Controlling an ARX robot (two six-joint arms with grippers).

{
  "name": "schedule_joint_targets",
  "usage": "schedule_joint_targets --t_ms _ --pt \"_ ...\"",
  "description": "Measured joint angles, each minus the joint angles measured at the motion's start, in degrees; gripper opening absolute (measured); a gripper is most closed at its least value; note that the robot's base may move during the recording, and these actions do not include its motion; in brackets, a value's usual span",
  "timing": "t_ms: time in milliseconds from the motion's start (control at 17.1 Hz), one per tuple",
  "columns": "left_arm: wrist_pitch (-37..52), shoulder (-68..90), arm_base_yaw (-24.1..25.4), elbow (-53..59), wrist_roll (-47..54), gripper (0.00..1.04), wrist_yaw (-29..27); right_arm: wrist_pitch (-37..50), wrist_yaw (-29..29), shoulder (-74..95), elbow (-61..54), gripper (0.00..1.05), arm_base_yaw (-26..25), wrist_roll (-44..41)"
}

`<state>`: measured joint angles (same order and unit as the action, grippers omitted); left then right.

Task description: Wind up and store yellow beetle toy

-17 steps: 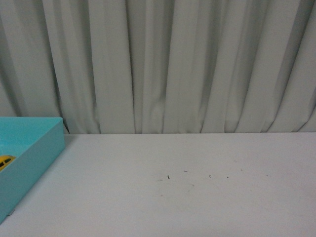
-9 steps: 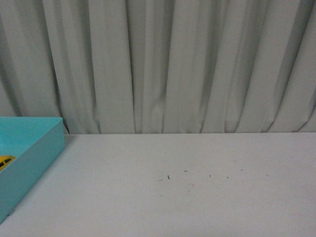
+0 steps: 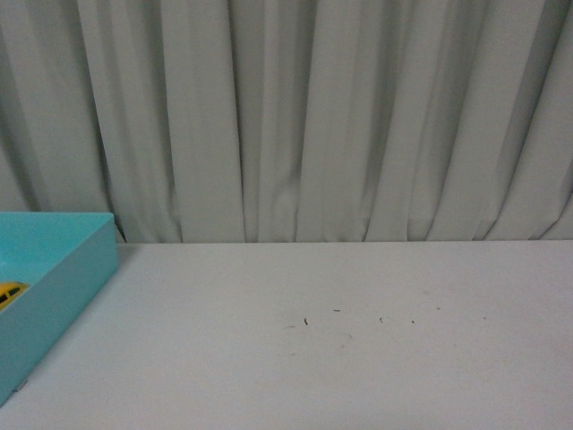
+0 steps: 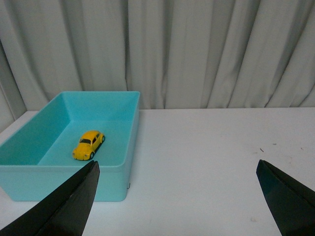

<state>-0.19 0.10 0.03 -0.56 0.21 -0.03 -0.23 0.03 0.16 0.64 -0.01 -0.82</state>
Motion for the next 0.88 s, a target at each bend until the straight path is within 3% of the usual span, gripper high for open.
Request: schedule_joint_targets --t_ms 877 --pt "0.02 0.02 0.00 0.00 0.00 0.98 0.00 -0.02 0.00 0.00 0.00 0.98 0.00 0.02"
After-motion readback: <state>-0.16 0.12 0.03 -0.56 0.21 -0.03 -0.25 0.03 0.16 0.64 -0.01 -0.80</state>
